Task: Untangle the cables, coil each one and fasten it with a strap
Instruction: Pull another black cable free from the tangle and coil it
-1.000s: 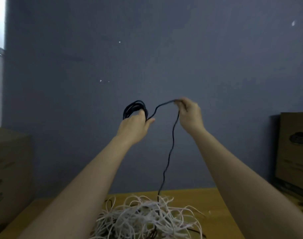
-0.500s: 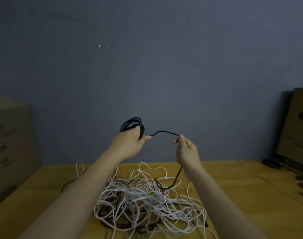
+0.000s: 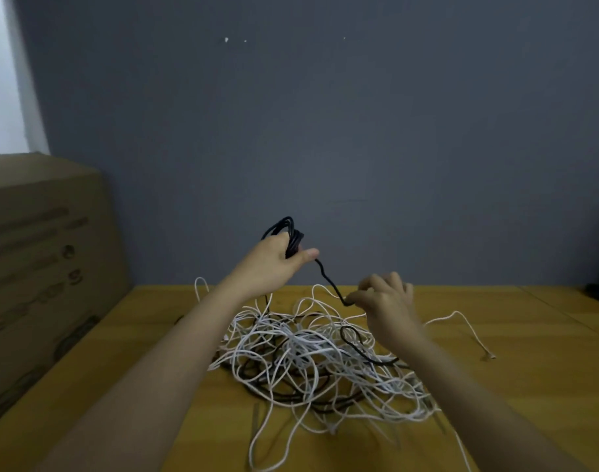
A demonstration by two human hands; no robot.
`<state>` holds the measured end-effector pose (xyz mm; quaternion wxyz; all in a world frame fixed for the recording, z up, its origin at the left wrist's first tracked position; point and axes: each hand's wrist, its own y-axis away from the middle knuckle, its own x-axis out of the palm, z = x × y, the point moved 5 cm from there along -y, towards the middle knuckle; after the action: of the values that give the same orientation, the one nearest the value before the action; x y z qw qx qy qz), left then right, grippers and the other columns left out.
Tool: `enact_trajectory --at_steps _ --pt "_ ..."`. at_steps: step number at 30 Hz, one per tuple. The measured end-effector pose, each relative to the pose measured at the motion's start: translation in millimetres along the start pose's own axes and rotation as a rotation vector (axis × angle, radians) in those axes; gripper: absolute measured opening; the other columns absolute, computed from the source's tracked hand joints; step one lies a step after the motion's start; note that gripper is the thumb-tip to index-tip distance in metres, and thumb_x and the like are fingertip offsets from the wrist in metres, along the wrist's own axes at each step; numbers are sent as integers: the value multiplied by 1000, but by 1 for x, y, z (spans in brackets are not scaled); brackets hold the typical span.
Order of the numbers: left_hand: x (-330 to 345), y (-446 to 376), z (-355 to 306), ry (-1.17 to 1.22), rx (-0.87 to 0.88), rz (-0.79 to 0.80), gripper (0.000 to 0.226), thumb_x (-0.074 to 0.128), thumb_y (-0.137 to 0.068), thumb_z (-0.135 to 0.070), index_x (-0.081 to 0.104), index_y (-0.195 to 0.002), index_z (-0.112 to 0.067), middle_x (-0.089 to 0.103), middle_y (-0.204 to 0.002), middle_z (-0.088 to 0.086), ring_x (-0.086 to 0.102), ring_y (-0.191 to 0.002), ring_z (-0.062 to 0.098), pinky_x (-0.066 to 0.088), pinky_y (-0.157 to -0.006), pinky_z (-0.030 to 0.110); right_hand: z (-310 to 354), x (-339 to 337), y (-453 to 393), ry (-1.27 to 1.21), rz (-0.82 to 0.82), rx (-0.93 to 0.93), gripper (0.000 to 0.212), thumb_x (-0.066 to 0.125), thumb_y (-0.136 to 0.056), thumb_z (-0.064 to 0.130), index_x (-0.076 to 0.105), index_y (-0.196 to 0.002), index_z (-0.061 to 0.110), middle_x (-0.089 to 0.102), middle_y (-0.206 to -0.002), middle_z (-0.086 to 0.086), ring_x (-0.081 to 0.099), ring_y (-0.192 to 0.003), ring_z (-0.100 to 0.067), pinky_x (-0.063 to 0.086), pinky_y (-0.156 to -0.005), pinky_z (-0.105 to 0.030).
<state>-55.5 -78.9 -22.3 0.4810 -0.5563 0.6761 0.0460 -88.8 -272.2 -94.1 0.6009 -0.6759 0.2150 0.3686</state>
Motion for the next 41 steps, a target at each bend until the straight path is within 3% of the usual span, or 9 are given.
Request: enact_trajectory --at_steps 6,13,18,23,28,34,37,39,41 --pt "2 14 13 558 -119 -9 32 51 -97 -32 33 -75 -18 29 -53 -8 26 -41 6 22 -41 16 29 9 9 -254 -162 12 39 70 -61 -23 76 -83 9 70 -83 -5 62 -74 -32 40 -63 -28" --pt "8 27 31 627 -211 17 33 43 -100 -36 36 -74 -18 38 -51 -10 30 -42 7 27 -49 19 32 9 35 -799 -70 99 5 60 -92 22 58 -97 22 58 -100 12 56 -97 -6 46 -79 -24" --pt "20 33 28 656 -198 124 35 42 -98 -43 35 -75 -16 39 -52 -9 32 -43 7 32 -49 18 11 -43 24 -811 -451 188 13 60 -91 10 66 -98 18 64 -92 8 61 -89 -7 50 -79 -23" --pt "36 42 2 790 -117 352 36 44 -91 -48 37 -75 -16 37 -52 -6 29 -41 8 26 -43 16 2 -80 -11 -698 -586 253 7 57 -94 20 60 -91 26 56 -90 20 55 -97 -11 41 -82 -18" --pt "37 51 -21 828 -10 467 40 47 -89 -52 38 -71 -17 34 -49 -7 25 -40 8 23 -40 15 9 -57 -49 -898 -414 301 17 52 -97 21 55 -83 30 55 -71 9 50 -64 -4 39 -60 -17" --pt "14 49 -7 1098 -77 149 34 52 -89 -41 40 -73 -14 34 -45 -9 25 -34 5 24 -41 18 30 11 -25 -625 -2 179 27 54 -96 33 69 -111 16 69 -82 8 60 -72 -14 47 -69 -30" --pt "13 50 5 1245 -118 2 26 47 -88 -34 40 -75 -14 37 -49 -7 30 -38 7 33 -45 19 60 35 -8 -570 225 16 40 46 -99 35 47 -139 30 55 -61 10 49 -56 -17 43 -58 -35" --pt "15 47 10 1328 -104 -100 21 45 -94 -23 39 -76 -14 42 -55 -6 36 -44 8 39 -50 19 74 46 0 -346 301 -90 52 37 -102 36 18 -150 34 59 -70 -5 50 -60 -26 43 -58 -39" --pt "11 39 15 1279 -93 -228 24 40 -100 -14 39 -76 -13 47 -60 -6 41 -48 8 41 -55 19 74 51 3 -223 309 -59 51 35 -102 33 17 -149 27 65 -86 -12 58 -72 -33 42 -59 -39"
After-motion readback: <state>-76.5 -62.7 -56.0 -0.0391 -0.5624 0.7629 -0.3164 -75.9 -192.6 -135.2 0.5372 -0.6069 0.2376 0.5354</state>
